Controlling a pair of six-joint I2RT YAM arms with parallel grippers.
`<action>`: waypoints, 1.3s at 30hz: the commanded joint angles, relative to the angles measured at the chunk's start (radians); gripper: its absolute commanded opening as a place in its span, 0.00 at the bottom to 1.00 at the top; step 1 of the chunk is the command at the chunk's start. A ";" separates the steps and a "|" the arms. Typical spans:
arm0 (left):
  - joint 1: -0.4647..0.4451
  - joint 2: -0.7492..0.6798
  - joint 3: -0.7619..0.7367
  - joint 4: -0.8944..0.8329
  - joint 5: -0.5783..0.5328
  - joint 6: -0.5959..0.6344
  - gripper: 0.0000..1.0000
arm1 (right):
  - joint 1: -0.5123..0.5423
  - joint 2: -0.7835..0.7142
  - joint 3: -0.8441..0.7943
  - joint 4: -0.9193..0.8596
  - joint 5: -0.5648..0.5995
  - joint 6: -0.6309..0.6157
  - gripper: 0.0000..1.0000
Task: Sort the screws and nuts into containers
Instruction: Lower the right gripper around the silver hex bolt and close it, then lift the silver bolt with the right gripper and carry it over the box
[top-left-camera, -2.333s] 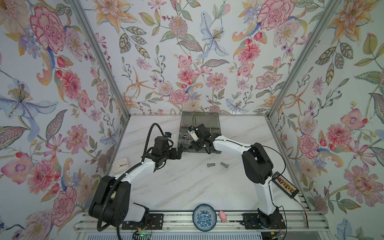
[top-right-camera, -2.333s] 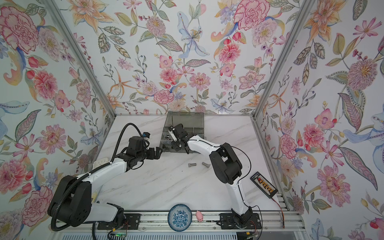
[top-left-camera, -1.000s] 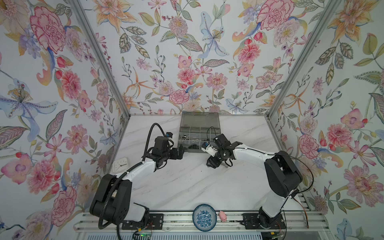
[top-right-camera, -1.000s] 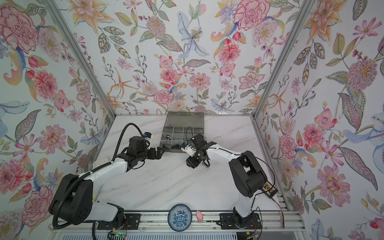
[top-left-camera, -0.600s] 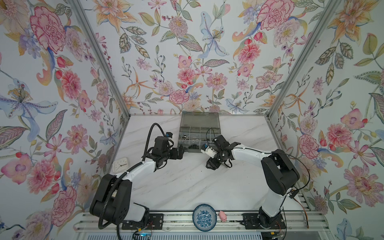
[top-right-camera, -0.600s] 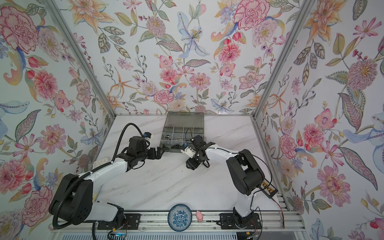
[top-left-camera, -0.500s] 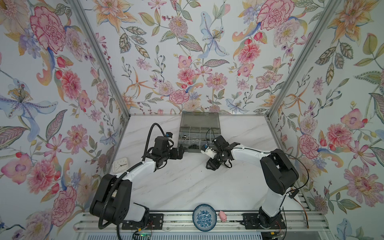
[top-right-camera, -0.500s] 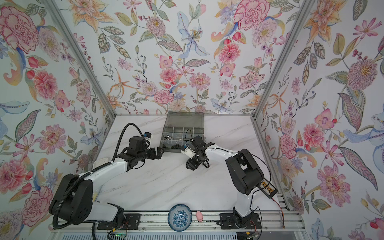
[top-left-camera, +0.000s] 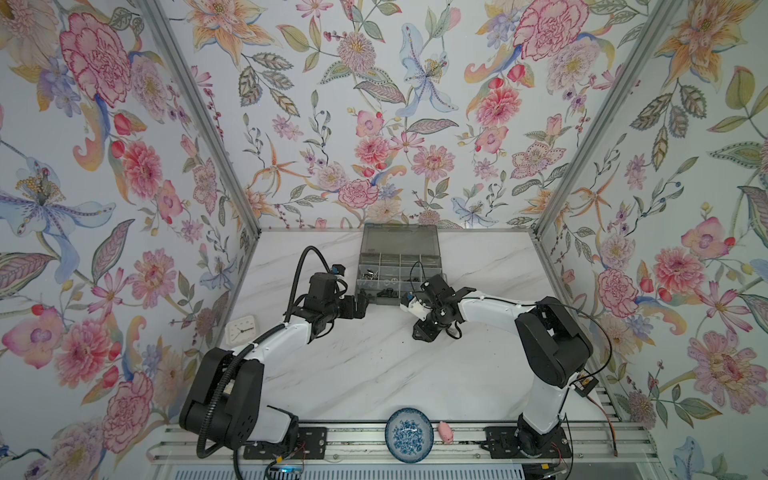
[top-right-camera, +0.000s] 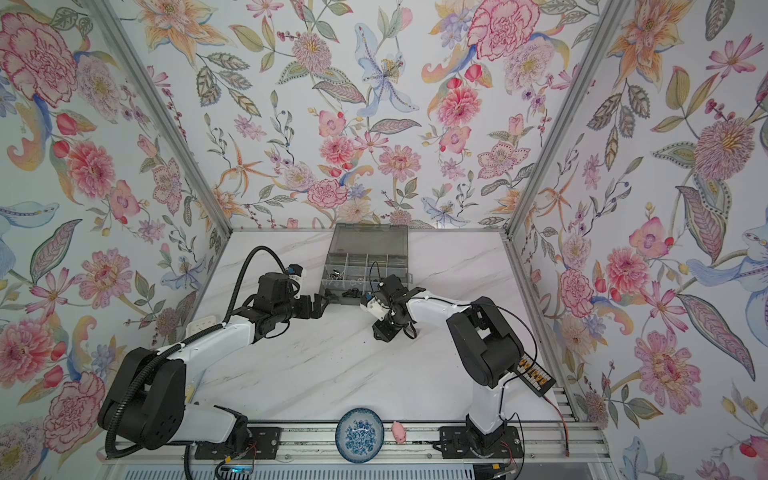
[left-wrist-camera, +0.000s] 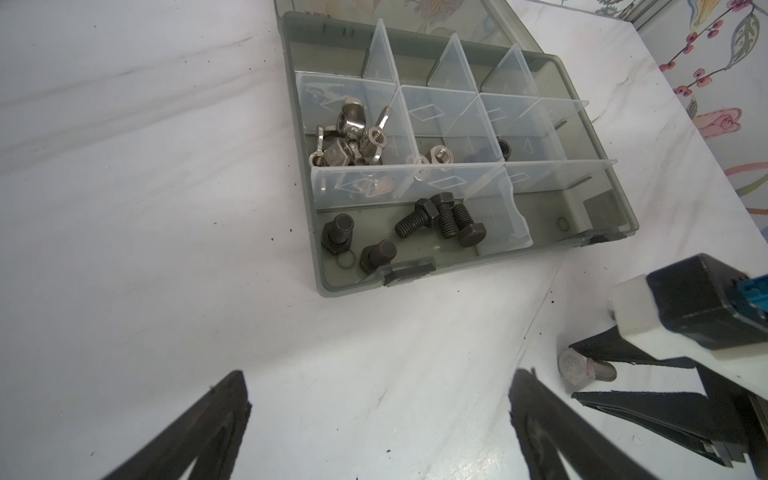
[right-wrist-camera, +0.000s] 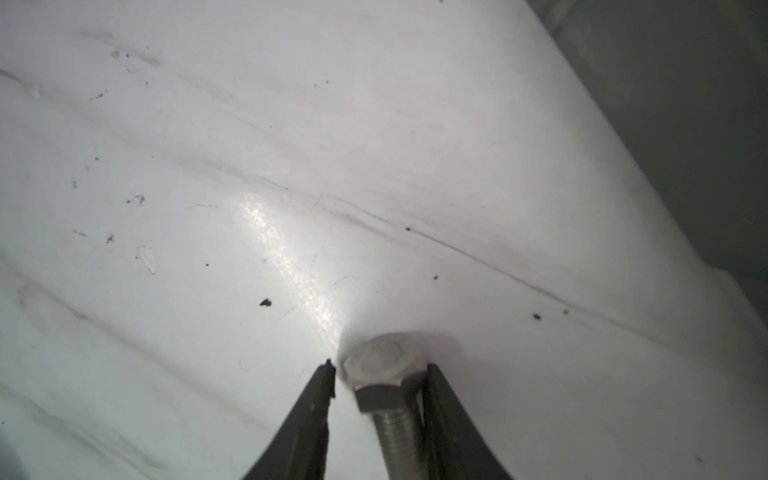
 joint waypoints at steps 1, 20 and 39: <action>0.012 0.009 -0.011 0.015 0.024 -0.011 1.00 | 0.008 0.028 -0.026 -0.030 0.003 0.030 0.36; 0.011 0.014 -0.023 0.027 0.025 -0.008 1.00 | 0.050 0.070 0.002 -0.032 0.052 0.084 0.25; 0.012 0.007 -0.020 0.029 0.036 -0.014 0.99 | -0.042 -0.061 0.073 -0.009 -0.100 0.076 0.00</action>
